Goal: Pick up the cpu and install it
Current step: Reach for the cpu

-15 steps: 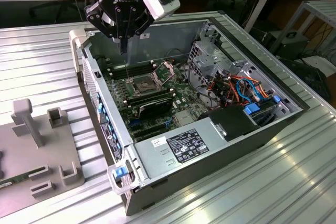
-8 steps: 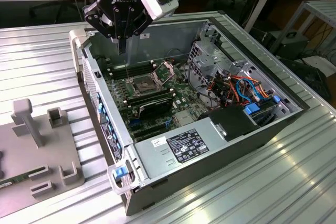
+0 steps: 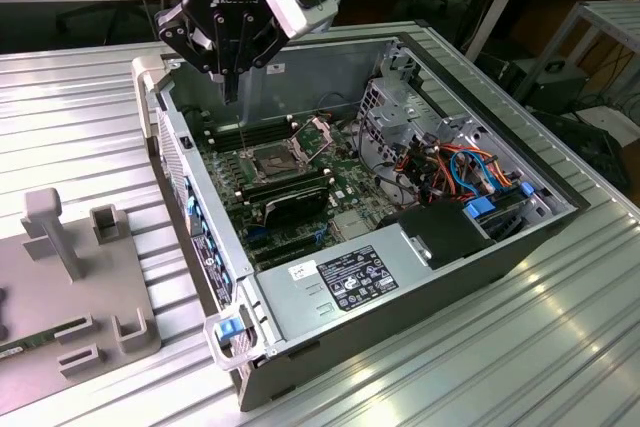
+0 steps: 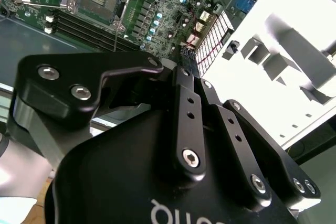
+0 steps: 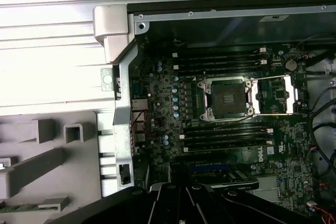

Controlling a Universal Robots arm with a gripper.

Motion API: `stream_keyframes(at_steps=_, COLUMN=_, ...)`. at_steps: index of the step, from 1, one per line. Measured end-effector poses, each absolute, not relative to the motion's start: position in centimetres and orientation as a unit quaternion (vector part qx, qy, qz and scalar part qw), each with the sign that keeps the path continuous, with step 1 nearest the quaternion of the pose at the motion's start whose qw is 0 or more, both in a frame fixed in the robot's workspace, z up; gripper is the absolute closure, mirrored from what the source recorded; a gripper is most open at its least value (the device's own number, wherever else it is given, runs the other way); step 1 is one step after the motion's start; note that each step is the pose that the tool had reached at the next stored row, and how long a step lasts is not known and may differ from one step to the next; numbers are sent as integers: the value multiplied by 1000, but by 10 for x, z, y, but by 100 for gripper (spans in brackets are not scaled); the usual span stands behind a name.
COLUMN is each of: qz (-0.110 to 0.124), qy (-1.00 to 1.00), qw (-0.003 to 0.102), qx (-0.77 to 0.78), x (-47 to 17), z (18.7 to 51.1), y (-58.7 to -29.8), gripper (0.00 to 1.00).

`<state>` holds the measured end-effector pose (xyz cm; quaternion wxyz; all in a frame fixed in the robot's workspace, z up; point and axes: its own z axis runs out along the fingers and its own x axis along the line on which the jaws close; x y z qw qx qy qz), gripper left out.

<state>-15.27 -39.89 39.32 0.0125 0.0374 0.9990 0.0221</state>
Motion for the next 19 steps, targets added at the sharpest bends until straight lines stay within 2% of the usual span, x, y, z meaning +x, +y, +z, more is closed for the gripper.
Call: stream_keyframes(at_steps=19, qz=22, qy=999, qw=13, qx=37, x=-164, z=393, y=-399, gripper=89)
